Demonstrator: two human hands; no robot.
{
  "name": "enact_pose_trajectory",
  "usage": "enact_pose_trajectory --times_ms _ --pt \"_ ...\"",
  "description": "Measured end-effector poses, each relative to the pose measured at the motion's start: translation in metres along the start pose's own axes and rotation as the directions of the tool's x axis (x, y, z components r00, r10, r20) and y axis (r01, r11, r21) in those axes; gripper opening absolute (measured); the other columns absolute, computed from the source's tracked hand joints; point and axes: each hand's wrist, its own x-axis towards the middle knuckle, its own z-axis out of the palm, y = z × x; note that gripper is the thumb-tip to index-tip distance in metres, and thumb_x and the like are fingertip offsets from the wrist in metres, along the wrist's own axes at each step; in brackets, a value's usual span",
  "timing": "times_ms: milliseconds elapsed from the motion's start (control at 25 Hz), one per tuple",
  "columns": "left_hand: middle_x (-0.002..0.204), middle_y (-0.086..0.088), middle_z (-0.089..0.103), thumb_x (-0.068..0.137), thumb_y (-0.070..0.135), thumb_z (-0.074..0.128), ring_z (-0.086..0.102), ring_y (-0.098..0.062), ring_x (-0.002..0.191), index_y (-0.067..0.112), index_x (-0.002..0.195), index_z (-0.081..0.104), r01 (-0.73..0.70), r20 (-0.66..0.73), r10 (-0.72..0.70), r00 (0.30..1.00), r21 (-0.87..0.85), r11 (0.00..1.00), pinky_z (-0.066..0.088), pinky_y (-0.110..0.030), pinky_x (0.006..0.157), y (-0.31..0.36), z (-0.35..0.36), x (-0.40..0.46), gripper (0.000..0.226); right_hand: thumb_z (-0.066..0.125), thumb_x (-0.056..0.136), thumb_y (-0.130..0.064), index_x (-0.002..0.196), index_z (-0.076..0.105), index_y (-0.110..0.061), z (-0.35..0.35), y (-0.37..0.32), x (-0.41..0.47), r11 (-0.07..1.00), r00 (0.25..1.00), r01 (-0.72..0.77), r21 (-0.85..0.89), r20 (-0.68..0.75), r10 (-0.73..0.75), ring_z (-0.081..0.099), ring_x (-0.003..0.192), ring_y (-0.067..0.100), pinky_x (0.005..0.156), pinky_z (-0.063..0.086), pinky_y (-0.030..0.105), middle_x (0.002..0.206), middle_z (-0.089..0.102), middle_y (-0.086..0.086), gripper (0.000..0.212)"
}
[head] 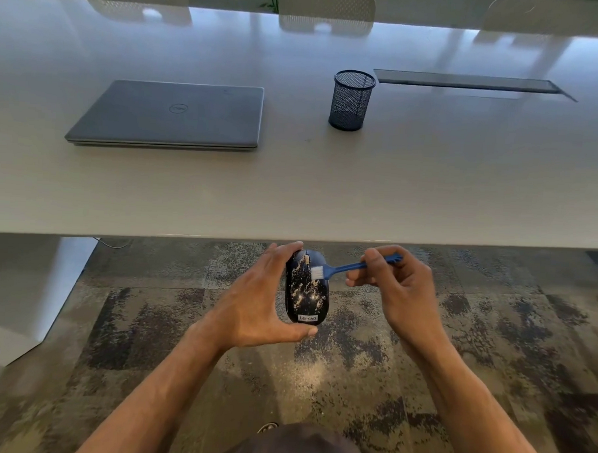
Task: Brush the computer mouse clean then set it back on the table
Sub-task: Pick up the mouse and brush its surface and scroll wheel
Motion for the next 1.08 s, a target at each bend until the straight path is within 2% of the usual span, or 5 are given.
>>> enact_pose_trajectory --times_ms 200,400,560,840,1080 --pt "0.148 -0.001 0.04 0.059 0.065 0.081 0.037 -0.006 0.123 0.027 0.151 0.017 -0.003 -0.013 0.003 1.0 0.015 1.0 0.023 -0.029 0.105 -0.003 0.0 -0.001 0.118 0.054 0.095 -0.034 0.097 0.064 -0.014 -0.017 0.001 0.001 0.999 0.997 -0.032 0.036 -0.064 0.035 0.076 0.076 0.017 0.076 0.058 0.022 0.08 0.078 0.003 0.023" --pt "0.146 0.003 0.04 0.059 0.067 0.081 0.036 -0.002 0.121 0.032 0.15 0.016 -0.002 -0.004 0.002 1.0 0.013 1.0 0.019 -0.014 0.098 -0.001 0.001 0.002 0.117 0.056 0.089 -0.043 0.097 0.064 -0.014 -0.001 -0.002 -0.002 0.999 0.999 0.03 0.035 0.04 -0.032 0.076 0.076 0.017 0.078 0.06 0.025 0.081 0.078 0.004 0.031" --pt "0.147 0.001 0.04 0.058 0.068 0.08 0.037 -0.005 0.123 0.031 0.15 0.016 0.008 -0.013 -0.007 1.0 0.01 1.0 0.022 -0.027 0.104 -0.004 0.001 0.001 0.118 0.054 0.091 -0.042 0.096 0.064 -0.018 -0.011 0.003 -0.003 0.999 0.999 0.008 -0.043 -0.047 -0.01 0.076 0.075 0.015 0.081 0.06 0.029 0.08 0.078 0.0 0.026" --pt "0.144 0.002 0.043 0.057 0.071 0.077 0.039 -0.002 0.119 0.032 0.15 0.017 0.006 -0.013 -0.006 1.0 0.019 1.0 0.021 -0.012 0.094 -0.005 0.004 0.002 0.117 0.055 0.09 -0.043 0.094 0.064 -0.023 0.005 0.002 -0.009 0.995 0.997 0.077 -0.063 -0.016 -0.078 0.076 0.073 0.01 0.073 0.055 0.011 0.078 0.078 -0.005 0.023" --pt "0.15 -0.002 0.038 0.057 0.072 0.075 0.035 -0.01 0.126 0.034 0.149 0.015 0.017 -0.013 -0.017 1.0 0.024 1.0 0.023 -0.039 0.106 -0.006 0.005 0.002 0.117 0.056 0.099 -0.029 0.093 0.064 -0.021 -0.008 -0.006 0.003 0.997 0.992 0.045 -0.062 -0.115 -0.052 0.076 0.072 0.011 0.074 0.058 0.022 0.077 0.078 -0.005 0.013"
